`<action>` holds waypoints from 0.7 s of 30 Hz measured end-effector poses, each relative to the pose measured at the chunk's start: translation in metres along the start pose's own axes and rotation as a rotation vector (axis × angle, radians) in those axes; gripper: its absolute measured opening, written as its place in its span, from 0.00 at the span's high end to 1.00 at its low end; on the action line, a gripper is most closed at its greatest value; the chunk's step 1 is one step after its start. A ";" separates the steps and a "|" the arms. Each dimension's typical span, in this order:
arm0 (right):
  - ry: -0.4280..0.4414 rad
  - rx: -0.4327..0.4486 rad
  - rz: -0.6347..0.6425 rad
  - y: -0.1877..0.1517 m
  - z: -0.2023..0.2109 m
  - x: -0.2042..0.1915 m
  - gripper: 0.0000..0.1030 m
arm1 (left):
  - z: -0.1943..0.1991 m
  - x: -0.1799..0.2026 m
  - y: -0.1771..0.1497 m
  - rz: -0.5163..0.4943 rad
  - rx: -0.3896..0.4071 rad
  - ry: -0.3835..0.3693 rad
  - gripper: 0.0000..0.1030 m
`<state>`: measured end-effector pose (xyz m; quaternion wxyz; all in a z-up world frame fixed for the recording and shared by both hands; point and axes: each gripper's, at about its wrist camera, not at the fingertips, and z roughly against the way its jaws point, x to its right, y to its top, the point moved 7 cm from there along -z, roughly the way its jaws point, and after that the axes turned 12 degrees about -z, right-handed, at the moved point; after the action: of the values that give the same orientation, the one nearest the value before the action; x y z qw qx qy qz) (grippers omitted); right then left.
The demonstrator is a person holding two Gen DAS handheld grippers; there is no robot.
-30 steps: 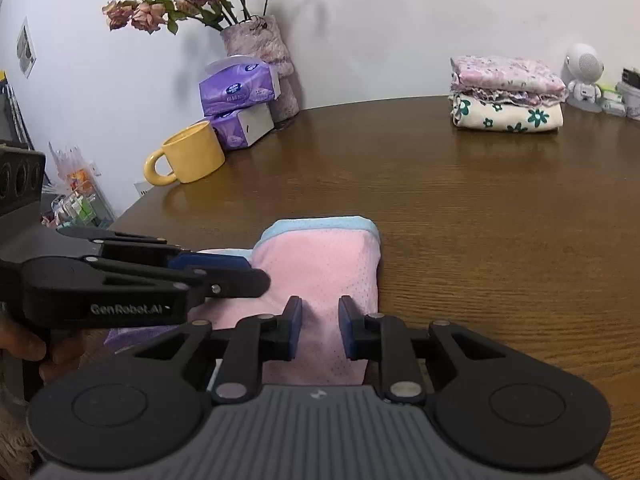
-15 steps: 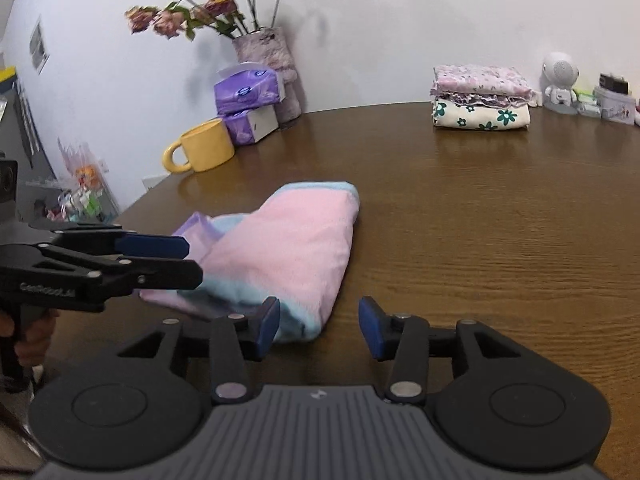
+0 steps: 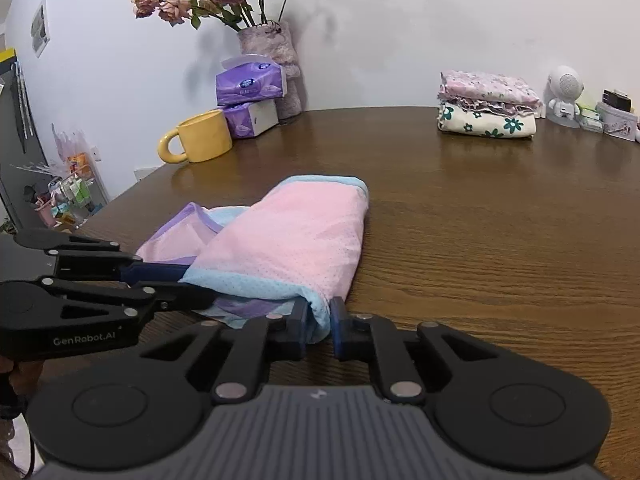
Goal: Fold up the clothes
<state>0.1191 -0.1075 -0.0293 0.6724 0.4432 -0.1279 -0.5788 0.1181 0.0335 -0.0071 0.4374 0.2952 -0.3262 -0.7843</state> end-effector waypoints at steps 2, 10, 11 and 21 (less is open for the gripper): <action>-0.002 -0.004 -0.003 -0.002 0.000 0.001 0.92 | -0.002 -0.001 -0.002 0.011 -0.011 0.000 0.88; -0.002 -0.008 0.006 -0.006 0.001 0.002 0.92 | -0.002 -0.002 -0.005 0.042 -0.013 0.000 0.88; -0.002 -0.008 0.004 -0.007 0.001 0.003 0.92 | -0.002 -0.002 -0.005 0.044 -0.013 0.000 0.88; -0.013 -0.014 0.022 -0.010 0.002 0.001 0.91 | 0.006 0.000 -0.006 0.056 -0.009 -0.012 0.85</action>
<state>0.1110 -0.1084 -0.0361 0.6812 0.4334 -0.1329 -0.5749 0.1109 0.0373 -0.0082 0.4586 0.2795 -0.3333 -0.7749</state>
